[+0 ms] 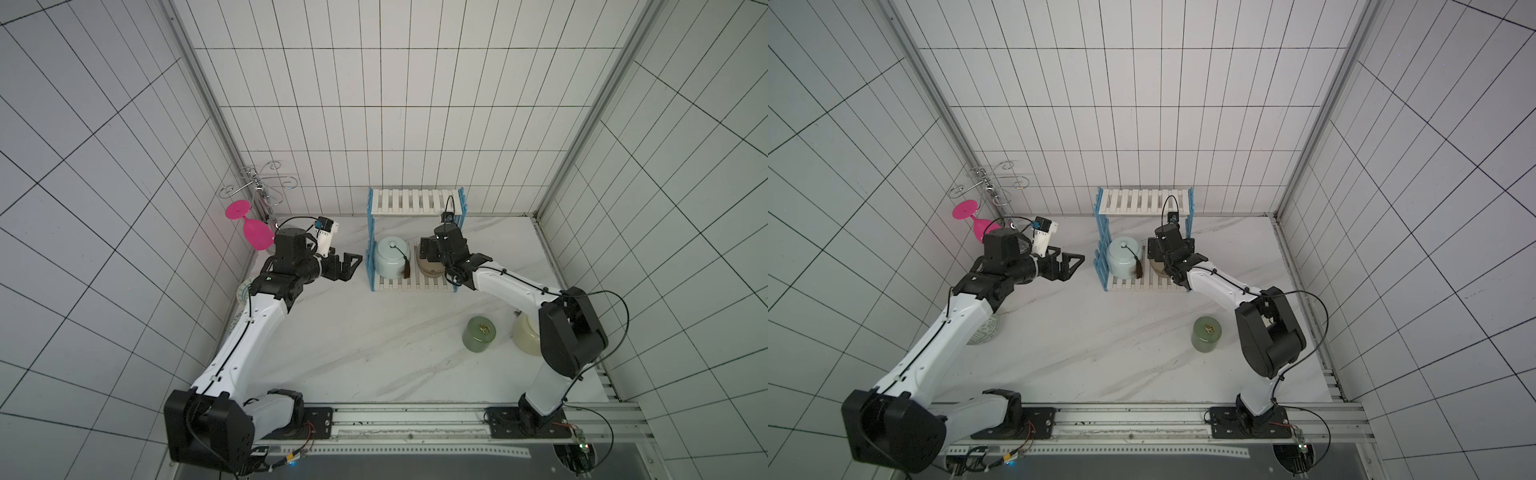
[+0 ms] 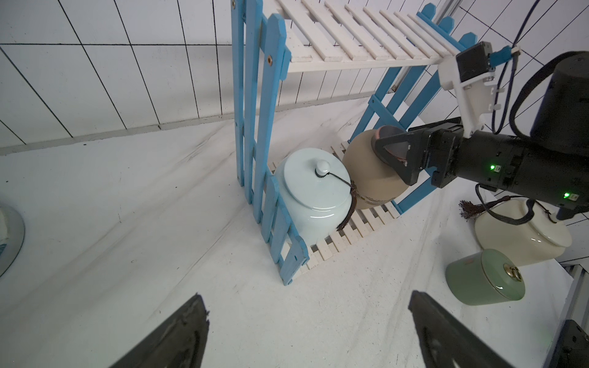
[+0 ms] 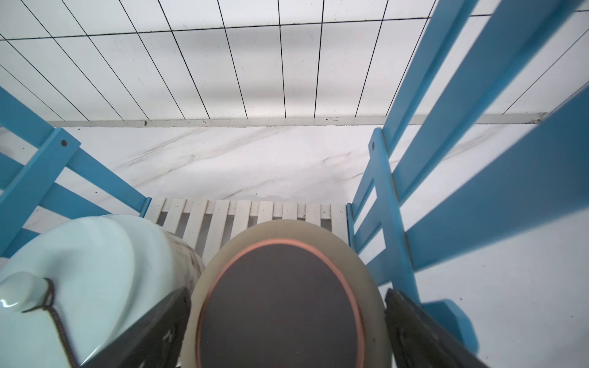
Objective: Remove the tea canisters from the shelf
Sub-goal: Pick up the tea canister from the shelf.
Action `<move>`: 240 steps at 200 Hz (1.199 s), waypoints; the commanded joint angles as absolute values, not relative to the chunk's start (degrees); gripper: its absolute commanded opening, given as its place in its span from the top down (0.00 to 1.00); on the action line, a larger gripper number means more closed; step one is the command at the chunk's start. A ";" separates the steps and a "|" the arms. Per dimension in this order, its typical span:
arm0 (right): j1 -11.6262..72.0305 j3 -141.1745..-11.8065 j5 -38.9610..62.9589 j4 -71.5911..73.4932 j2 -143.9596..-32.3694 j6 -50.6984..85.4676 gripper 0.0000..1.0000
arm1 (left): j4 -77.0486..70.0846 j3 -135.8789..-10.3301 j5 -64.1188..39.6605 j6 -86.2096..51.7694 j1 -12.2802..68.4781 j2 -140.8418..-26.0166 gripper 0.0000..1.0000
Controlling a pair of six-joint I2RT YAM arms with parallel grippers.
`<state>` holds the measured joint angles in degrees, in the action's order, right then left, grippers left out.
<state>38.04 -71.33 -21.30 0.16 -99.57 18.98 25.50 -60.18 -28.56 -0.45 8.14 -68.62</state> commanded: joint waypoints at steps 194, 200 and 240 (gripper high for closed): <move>39.11 -75.94 -22.21 -5.32 -103.37 18.84 0.32 | 24.35 -59.51 -28.74 0.62 8.45 -68.65 0.01; 39.11 -75.96 -21.92 -5.21 -103.20 18.66 0.34 | 24.36 -59.50 -28.74 0.62 8.51 -68.65 0.01; 39.22 -75.20 -21.14 -5.09 -100.75 17.49 0.45 | 24.35 -59.27 -28.49 0.88 8.37 -68.51 0.01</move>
<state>39.35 -74.48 -23.38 -4.36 -102.41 18.65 25.45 -60.07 -28.51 0.01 8.21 -68.64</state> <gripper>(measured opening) 0.747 0.992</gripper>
